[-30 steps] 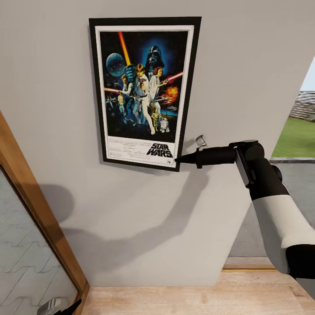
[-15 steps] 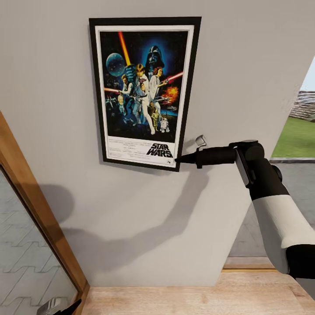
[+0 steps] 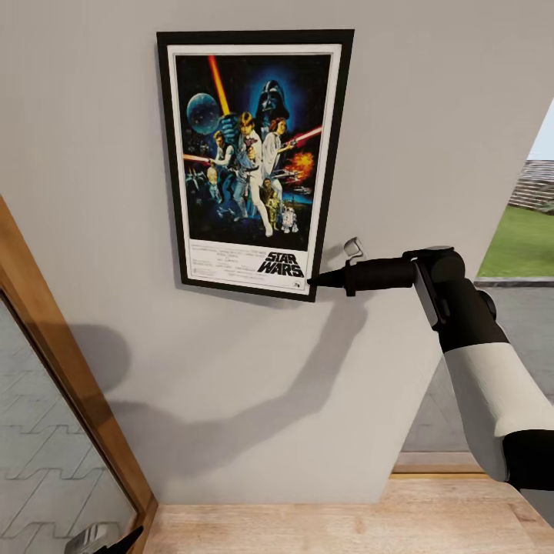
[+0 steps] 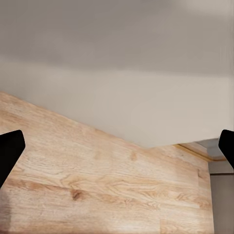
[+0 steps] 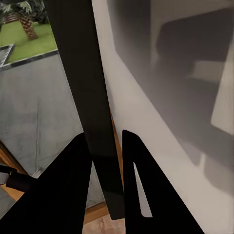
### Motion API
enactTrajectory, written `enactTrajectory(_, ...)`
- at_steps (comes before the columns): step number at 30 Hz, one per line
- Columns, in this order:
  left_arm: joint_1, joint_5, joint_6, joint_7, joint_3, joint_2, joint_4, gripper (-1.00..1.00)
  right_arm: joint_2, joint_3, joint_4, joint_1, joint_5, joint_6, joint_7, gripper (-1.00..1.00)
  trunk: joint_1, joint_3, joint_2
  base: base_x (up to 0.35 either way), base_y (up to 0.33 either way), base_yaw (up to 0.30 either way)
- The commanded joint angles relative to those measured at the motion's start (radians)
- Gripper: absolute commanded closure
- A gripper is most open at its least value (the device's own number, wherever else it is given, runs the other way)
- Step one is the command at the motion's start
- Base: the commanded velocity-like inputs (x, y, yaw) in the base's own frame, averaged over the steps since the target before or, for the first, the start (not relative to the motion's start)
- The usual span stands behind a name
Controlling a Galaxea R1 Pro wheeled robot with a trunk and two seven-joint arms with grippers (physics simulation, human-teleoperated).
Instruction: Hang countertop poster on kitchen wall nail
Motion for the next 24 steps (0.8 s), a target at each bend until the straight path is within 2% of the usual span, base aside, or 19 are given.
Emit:
enactTrajectory(1,-0.001,0.005,-0.009,-0.001,-0.008,0.001,0.001,-1.0,-0.001,0.001,0.0,-0.001,0.0,0.012,0.005,1.0,0.001,-0.002,-0.002,0.0,0.0,0.0)
enactTrajectory(24,-0.001,0.005,-0.009,-0.001,-0.008,0.001,0.001,-1.0,-0.001,0.001,-0.009,-0.001,0.001,0.012,0.005,1.0,0.001,-0.002,-0.002,-0.007,0.0,0.0)
